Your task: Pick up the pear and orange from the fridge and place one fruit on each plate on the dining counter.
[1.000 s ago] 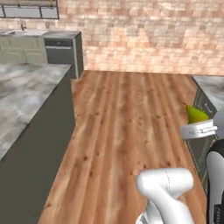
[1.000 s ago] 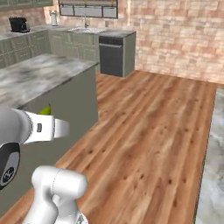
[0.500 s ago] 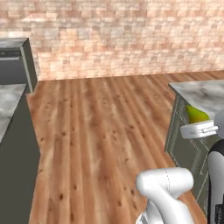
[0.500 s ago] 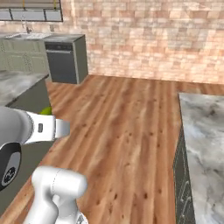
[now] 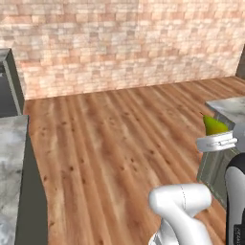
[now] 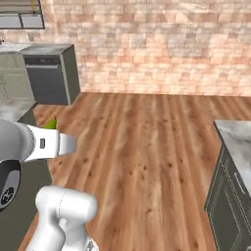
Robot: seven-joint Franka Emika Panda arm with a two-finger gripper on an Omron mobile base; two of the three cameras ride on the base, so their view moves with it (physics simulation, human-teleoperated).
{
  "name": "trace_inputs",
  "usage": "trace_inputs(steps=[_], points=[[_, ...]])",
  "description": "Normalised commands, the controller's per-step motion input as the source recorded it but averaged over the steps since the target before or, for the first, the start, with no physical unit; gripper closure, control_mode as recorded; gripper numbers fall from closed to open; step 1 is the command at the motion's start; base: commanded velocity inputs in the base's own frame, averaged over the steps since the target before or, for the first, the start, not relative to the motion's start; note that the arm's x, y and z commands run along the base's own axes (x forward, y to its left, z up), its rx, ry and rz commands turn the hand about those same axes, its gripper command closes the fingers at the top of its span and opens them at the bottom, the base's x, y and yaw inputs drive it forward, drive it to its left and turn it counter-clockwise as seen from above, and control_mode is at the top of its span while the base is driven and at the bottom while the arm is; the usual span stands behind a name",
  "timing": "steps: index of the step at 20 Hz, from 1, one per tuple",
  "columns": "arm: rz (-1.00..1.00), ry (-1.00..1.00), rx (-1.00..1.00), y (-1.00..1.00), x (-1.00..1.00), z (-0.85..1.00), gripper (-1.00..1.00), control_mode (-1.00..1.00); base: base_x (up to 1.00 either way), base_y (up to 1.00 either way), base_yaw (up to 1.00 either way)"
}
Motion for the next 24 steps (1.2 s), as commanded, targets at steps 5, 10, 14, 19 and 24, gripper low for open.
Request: trace_inputs(steps=[5, 10, 14, 19, 24], points=[[0.00, 0.00, 0.00, 0.00, 0.00, 0.00, 1.00, 1.00, 0.92, 0.69, -0.30], [0.00, 0.00, 0.00, 0.00, 0.00, 0.00, 1.00, 1.00, 0.97, 0.50, -0.39], [0.00, 0.00, 0.00, 0.00, 0.00, 0.00, 1.00, 1.00, 0.99, 0.22, -0.43], [0.00, 0.00, 0.00, 0.00, 0.00, 0.00, 1.00, 1.00, 0.93, 0.03, -0.46], [0.00, 0.00, 0.00, 0.00, 0.00, 0.00, 1.00, 1.00, 0.91, 0.07, -0.48]])
